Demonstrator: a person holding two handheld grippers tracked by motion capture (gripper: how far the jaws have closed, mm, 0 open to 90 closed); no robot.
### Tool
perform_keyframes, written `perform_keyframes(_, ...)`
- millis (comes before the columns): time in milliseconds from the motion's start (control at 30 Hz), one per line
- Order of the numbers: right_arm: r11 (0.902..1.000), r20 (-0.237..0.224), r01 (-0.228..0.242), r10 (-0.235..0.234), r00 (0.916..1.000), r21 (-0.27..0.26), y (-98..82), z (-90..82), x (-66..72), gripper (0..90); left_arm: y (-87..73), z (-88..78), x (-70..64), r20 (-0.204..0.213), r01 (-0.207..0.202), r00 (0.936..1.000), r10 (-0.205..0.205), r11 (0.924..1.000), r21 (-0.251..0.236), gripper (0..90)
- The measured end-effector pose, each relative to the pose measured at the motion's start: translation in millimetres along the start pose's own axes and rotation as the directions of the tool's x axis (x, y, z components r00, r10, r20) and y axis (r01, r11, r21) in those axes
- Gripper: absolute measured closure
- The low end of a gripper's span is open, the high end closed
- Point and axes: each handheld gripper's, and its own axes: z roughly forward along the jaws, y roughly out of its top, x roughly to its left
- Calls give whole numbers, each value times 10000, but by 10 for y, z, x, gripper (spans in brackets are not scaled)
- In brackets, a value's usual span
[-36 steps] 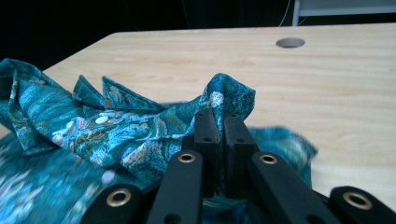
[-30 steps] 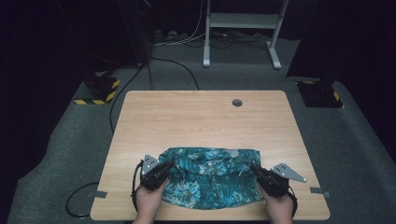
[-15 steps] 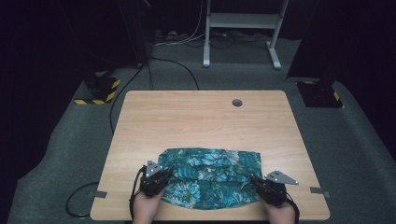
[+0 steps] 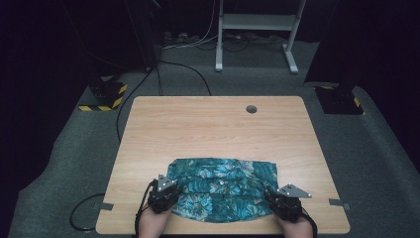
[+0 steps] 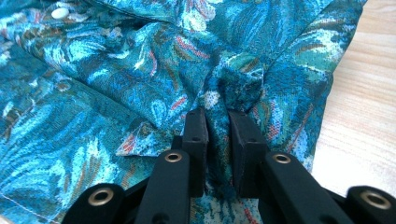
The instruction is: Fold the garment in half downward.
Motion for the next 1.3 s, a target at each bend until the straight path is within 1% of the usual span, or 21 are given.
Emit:
perform_keyframes(167, 9998, 138, 183, -184, 9997, 66, 24, 19, 11, 790, 46, 59, 9, -273, 38, 9996, -41, 9999, -94, 793)
perform_keyframes(233, 9996, 227, 245, -247, 9994, 103, 74, 70, -10, 793, 83, 98, 28, -355, 133, 9993, -137, 9998, -122, 794)
perform_keyframes(333, 9997, 261, 173, -178, 9995, 160, 147, 141, -63, 801, 203, 210, 103, -452, 391, 9982, -395, 9992, -92, 794)
perform_keyframes(367, 9997, 261, 173, -178, 9995, 160, 147, 141, -63, 801, 203, 210, 103, -452, 391, 9982, -395, 9992, -92, 794)
perform_keyframes(400, 9997, 278, 173, -178, 9995, 199, 215, 209, -120, 801, 277, 280, 156, -453, 560, 9974, -563, 9984, -81, 794)
perform_keyframes(467, 9996, 310, 124, -131, 9994, 239, 291, 285, -185, 801, 355, 353, 203, -487, 635, 9968, -637, 9980, -62, 793)
perform_keyframes(500, 9996, 310, 124, -131, 9994, 239, 291, 285, -185, 801, 355, 353, 203, -487, 635, 9968, -637, 9980, -62, 793)
perform_keyframes(533, 9996, 313, 87, -96, 9995, 287, 381, 374, -265, 800, 418, 420, 248, -519, 677, 9963, -682, 9977, -99, 792)
perform_keyframes(600, 9996, 286, -108, 100, 9995, 270, 448, 446, -338, 801, 447, 447, 268, -513, 744, 9959, -748, 9972, -95, 791)
perform_keyframes(733, 9995, 391, -156, 145, 9991, 275, 540, 544, -412, 797, 534, 537, 354, -396, 930, 9948, -936, 9955, -165, 784)
perform_keyframes(867, 9993, 505, -200, 184, 9986, 327, 627, 629, -481, 781, 608, 622, 442, -242, 1200, 9924, -1208, 9923, -300, 750)
perform_keyframes(900, 9992, 489, -246, 231, 9985, 304, 642, 646, -499, 779, 623, 636, 458, -167, 1347, 9907, -1352, 9904, -308, 744)
perform_keyframes(933, 9992, 489, -246, 231, 9985, 304, 642, 646, -499, 779, 623, 636, 458, -167, 1347, 9907, -1352, 9904, -308, 725)
perform_keyframes(967, 9989, 455, -327, 312, 9985, 337, 673, 672, -530, 770, 638, 639, 456, -16, 1504, 9886, -1505, 9883, -251, 707)
perform_keyframes(1067, 9988, 440, -244, 226, 9988, 415, 688, 669, -526, 703, 658, 605, 389, -103, 1140, 9934, -1141, 9934, -96, 575)
perform_keyframes(1133, 9987, 438, -250, 231, 9988, 447, 709, 630, -526, 628, 704, 543, 387, -84, 1185, 9929, -1187, 9925, -285, 479)
perform_keyframes(1167, 9991, 435, -331, 320, 9985, 259, 738, 580, -530, 593, 704, 543, 387, -84, 1185, 9929, -1187, 9925, -285, 431)
perform_keyframes(1200, 9994, 413, -350, 347, 9985, 75, 762, 544, -535, 582, 776, 485, 376, 6, 999, 9950, -1000, 9936, -527, 407)
perform_keyframes(1233, 9993, 386, -344, 350, 9986, -157, 802, 499, -535, 563, 846, 467, 353, -26, 775, 9970, -778, 9955, -550, 373)
perform_keyframes(1267, 9991, 360, -229, 241, 9991, -360, 866, 457, -529, 535, 904, 458, 333, -64, 604, 9981, -609, 9963, -606, 332)
perform_keyframes(1300, 9987, 347, -158, 175, 9992, -482, 923, 437, -523, 508, 904, 458, 333, -64, 604, 9981, -609, 9963, -606, 316)
